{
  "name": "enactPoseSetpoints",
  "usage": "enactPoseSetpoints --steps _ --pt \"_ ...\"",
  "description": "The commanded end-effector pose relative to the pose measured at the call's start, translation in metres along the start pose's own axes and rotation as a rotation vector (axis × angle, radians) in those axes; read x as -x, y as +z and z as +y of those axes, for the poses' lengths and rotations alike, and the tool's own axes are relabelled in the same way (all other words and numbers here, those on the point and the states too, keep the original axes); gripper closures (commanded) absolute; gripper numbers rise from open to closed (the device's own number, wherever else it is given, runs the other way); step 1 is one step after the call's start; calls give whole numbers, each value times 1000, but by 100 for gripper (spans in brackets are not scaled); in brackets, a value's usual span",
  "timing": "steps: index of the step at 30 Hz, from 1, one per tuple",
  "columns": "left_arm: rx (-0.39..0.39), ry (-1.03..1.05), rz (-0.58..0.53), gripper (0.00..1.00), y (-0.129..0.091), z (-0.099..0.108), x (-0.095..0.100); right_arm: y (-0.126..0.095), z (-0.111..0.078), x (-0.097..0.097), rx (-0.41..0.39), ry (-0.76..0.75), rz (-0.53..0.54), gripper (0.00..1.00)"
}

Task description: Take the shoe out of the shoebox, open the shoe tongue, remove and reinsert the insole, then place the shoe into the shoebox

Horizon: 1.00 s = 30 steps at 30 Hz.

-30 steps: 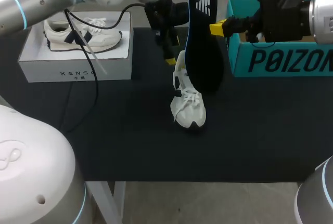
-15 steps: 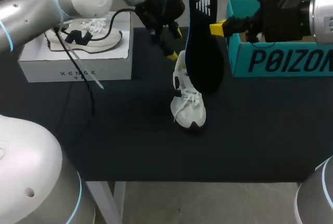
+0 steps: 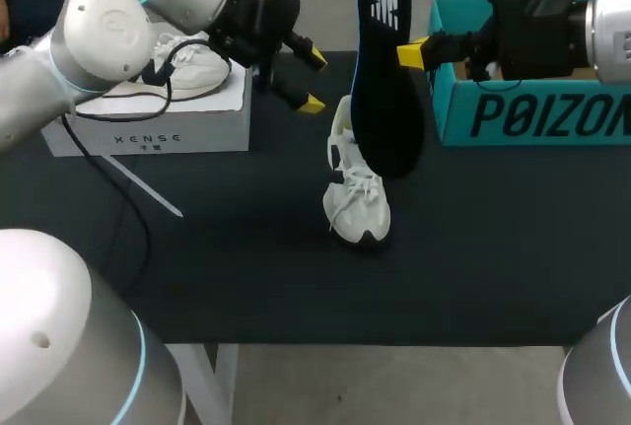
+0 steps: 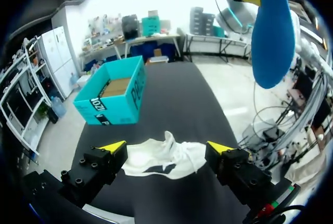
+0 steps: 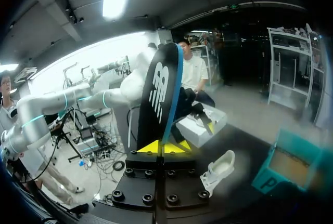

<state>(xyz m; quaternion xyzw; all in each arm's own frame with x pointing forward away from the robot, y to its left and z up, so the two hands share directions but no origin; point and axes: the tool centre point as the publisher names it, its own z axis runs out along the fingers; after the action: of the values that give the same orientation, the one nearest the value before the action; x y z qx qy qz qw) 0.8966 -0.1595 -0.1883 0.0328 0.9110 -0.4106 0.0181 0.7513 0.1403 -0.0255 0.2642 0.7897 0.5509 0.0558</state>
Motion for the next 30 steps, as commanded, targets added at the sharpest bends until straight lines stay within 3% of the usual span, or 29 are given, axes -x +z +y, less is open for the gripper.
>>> enactPoseSetpoints --steps 1,6,13,23,30 --pt "-197 22 -35 0 -12 9 -9 3 0 1 -1 0 -1 100" --pt "-358 83 -5 0 -22 5 -11 3 0 1 -1 0 -1 100" --pt "-457 146 43 0 -29 -5 -11 3 0 1 -1 0 -1 100" --pt "-496 192 71 0 -44 -21 -16 3 0 1 -1 0 -1 100" --pt "-489 176 78 0 -43 -26 -20 3 0 1 -1 0 -1 100"
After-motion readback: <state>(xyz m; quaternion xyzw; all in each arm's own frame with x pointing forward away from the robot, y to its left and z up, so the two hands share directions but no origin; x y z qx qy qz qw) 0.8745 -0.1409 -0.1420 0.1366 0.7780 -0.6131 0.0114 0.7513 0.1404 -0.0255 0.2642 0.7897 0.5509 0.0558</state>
